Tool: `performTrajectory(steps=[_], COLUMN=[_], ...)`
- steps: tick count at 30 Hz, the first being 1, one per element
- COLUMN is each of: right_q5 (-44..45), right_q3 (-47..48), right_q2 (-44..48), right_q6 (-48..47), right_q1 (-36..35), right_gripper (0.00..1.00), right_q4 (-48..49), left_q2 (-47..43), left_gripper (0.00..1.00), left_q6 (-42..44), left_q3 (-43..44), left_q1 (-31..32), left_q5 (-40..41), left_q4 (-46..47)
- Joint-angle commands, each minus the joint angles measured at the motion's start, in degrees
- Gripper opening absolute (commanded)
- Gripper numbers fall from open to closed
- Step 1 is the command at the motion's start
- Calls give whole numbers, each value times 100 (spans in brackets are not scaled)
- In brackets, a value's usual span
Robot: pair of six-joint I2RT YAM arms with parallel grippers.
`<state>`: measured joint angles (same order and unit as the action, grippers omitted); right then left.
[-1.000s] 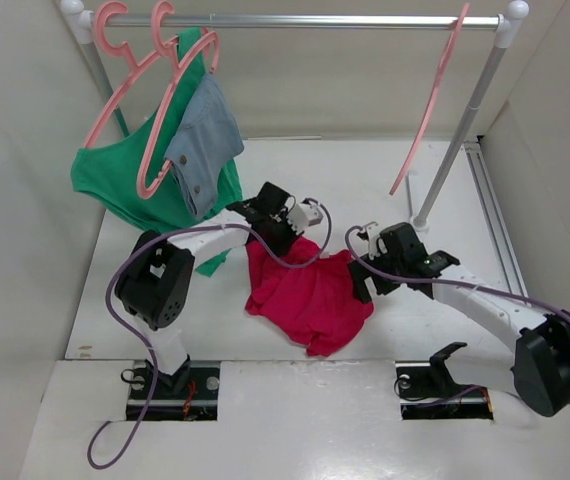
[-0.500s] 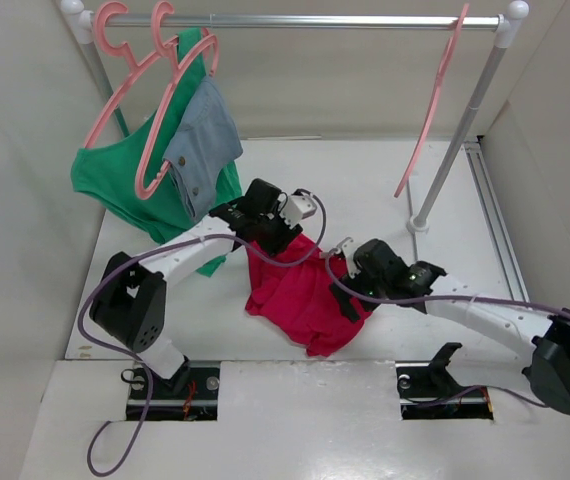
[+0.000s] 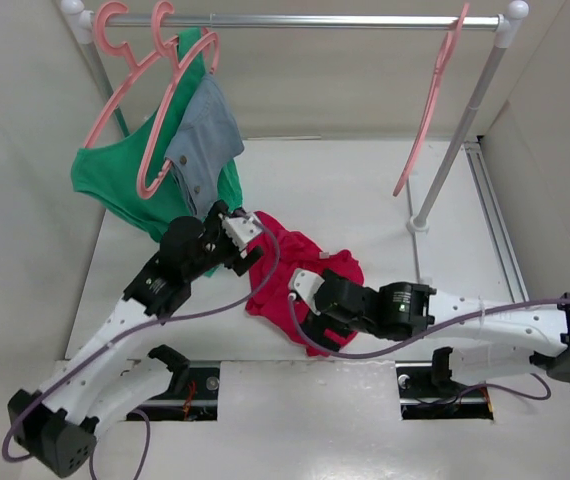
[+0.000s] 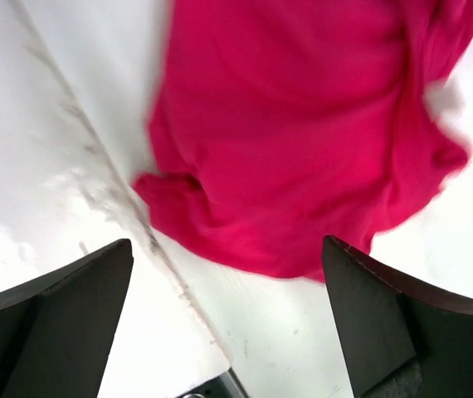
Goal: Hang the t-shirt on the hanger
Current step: Move the tshirt to the center of the board, then grab a hanger with the right arm
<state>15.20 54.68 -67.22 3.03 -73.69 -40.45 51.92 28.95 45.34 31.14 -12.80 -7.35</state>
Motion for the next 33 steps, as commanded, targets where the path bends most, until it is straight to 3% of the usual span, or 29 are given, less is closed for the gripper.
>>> performTrajectory(steps=[1,9,15,18,19,22,27,30,31,33], right_q5=[545,711,1115,2781,4031,5017,4195,2925,2675,2427], right_q3=[1174,3065,4409,5201,5376,5642,5642,5773,5922,6081], right_q2=[-72,683,676,333,245,104,174,-167,-473,-756], right_q6=[-416,-777,-1217,-1217,-1025,-707,-707,-707,-707,-707], right_q1=[-426,-550,-550,-550,-489,151,2143,3103,3620,3949], right_gripper=[99,98,94,96,96,96,94,94,94,94], right_q4=[-507,-772,291,169,29,-140,371,301,92,-138], left_q2=[-401,-113,160,73,73,-51,-235,-297,-297,-358], left_gripper=[79,79,79,79,79,79,79,79,79,79], left_q6=[-195,-891,-1005,-1058,-1058,-1058,-1111,-1164,-1164,-1164], left_q3=[-587,-763,-904,-1106,-1159,-1299,-1502,-1633,-1634,-1634], left_q1=[33,33,33,85,86,138,138,191,191,243], left_q5=[-284,-399,-276,-460,-565,-688,-820,-874,-926,-926], left_q4=[937,797,972,1139,1140,1201,1254,1254,1254,1254])
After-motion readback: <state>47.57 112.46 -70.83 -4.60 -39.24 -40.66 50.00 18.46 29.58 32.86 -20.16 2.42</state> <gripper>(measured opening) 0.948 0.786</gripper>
